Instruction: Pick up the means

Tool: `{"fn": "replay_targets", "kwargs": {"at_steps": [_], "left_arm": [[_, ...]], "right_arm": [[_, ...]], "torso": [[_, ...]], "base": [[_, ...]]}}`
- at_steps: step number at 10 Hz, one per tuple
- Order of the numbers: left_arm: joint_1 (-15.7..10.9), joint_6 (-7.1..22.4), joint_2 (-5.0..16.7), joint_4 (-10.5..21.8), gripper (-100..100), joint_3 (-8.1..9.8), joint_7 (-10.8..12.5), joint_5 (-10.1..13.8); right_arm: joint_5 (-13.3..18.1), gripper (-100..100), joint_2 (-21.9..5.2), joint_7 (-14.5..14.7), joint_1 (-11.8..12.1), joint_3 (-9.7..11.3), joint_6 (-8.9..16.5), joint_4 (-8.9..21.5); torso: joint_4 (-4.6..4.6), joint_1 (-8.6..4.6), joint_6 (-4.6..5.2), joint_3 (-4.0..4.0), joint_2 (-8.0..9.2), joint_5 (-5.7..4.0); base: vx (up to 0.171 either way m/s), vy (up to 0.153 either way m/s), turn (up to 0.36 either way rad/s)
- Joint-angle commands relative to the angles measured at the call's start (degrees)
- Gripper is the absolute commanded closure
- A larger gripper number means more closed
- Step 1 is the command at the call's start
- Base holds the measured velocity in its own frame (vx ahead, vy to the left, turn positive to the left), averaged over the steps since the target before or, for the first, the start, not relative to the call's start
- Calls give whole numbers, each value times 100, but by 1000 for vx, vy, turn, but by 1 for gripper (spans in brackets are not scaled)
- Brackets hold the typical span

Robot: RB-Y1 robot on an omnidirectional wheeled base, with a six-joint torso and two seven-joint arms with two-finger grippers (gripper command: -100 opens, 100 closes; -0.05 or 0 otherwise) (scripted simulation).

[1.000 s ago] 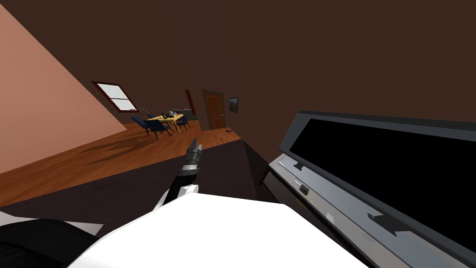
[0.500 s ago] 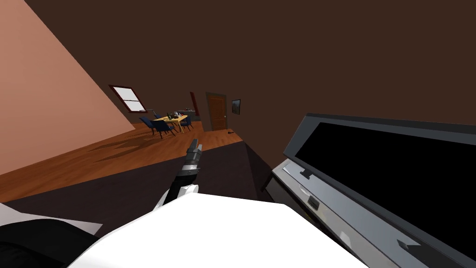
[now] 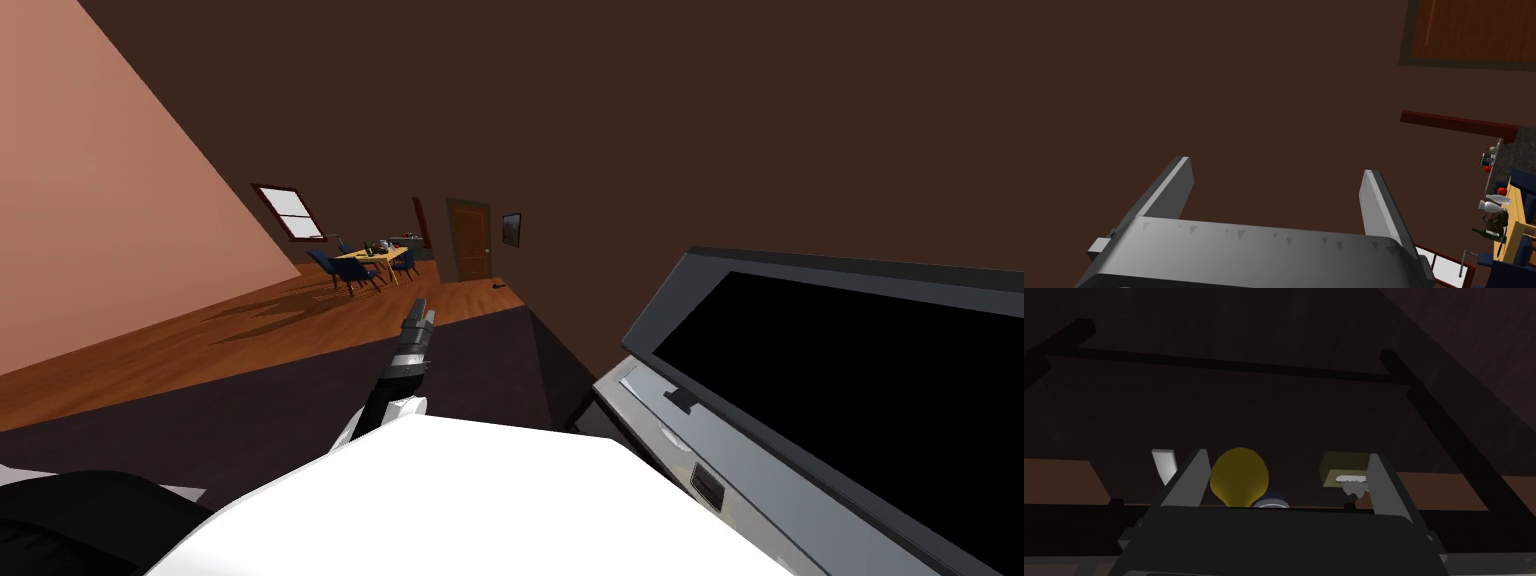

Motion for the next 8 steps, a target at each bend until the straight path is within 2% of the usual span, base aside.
{"fn": "replay_targets", "kwargs": {"at_steps": [1,2,4,6,8], "left_arm": [[0,0,0,0,0,0,0,0],[1,0,0,0,0,0,0,0],[-1,0,-1,0,0,-1,0,0],[0,0,0,0,0,0,0,0],[0,0,0,0,0,1,0,0]], "right_arm": [[-5,-100,-206,-208,-105,146,26,241],[-5,-100,-206,-208,-105,146,26,178],[-20,-100,-298,-296,-166,215,37,364],[-58,-100,-423,-439,-288,329,57,542],[-77,-100,-454,-491,-349,375,67,596]], "torso": [[0,0,0,0,0,0],[-3,-7,0,-9,-14,-2],[4,28,5,15,31,3],[3,3,1,8,14,0],[0,-16,4,4,10,-5]], "base": [[269,-120,98],[217,-80,32],[106,-33,18],[214,-117,86],[167,-155,23]]}}
